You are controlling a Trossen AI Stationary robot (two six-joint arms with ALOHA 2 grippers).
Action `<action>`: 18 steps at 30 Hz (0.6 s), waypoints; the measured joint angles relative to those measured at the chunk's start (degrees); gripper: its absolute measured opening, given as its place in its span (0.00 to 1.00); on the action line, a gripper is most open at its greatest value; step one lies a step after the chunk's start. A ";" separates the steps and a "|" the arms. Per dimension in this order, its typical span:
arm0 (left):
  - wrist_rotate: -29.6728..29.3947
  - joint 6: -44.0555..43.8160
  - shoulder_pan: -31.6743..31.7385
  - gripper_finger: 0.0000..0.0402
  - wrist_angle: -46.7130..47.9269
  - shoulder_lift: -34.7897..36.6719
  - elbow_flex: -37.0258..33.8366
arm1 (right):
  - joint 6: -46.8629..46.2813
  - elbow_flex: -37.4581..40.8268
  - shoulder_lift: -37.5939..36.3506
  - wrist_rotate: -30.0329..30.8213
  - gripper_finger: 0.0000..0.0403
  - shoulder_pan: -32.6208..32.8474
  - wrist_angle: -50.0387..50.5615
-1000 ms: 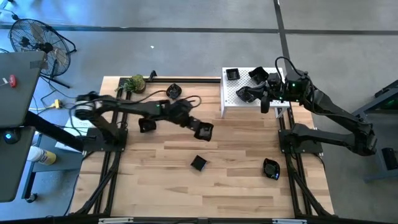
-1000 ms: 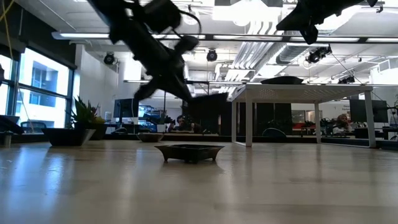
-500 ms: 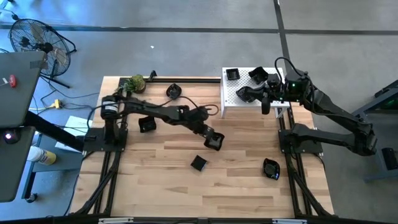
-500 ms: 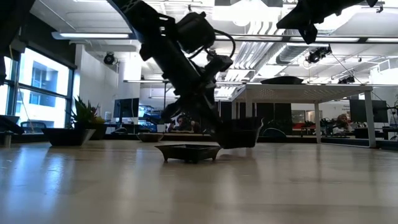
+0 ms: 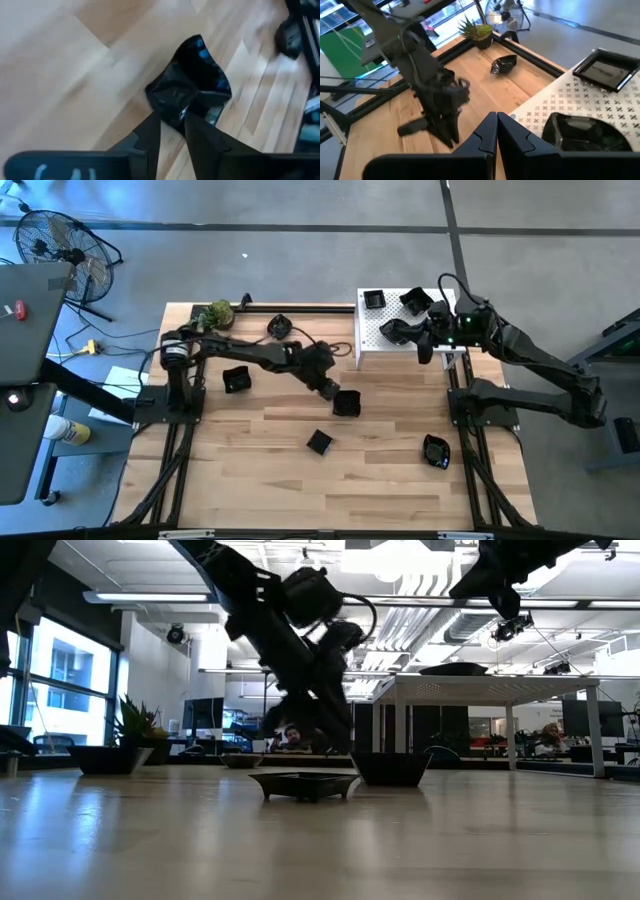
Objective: Pick & Place Mini shaped plates
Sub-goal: Stack the distorted square plate on top of the stacked distorted square plates on the shelf
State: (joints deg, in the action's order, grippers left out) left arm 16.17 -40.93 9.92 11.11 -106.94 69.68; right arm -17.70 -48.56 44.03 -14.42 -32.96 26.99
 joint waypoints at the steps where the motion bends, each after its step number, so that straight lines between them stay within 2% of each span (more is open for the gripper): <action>1: -0.57 2.34 0.10 0.20 0.43 1.05 -0.05 | -0.85 0.00 -0.06 1.59 0.02 1.38 0.00; 7: -6.41 13.71 0.20 0.02 1.39 8.94 -0.73 | -7.35 -0.02 -0.14 12.47 0.02 11.52 3.26; 12: -9.17 15.52 1.77 0.02 -3.55 15.38 -8.72 | -13.46 -0.02 1.10 21.49 0.02 21.81 7.58; 18: -7.81 13.95 4.18 0.01 -18.32 23.11 -22.19 | -20.74 -0.03 7.71 26.83 0.02 32.15 8.76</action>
State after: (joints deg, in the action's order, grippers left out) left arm 8.37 -26.98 14.10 -7.21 -83.83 47.49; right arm -38.44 -48.59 51.73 12.40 -0.82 35.75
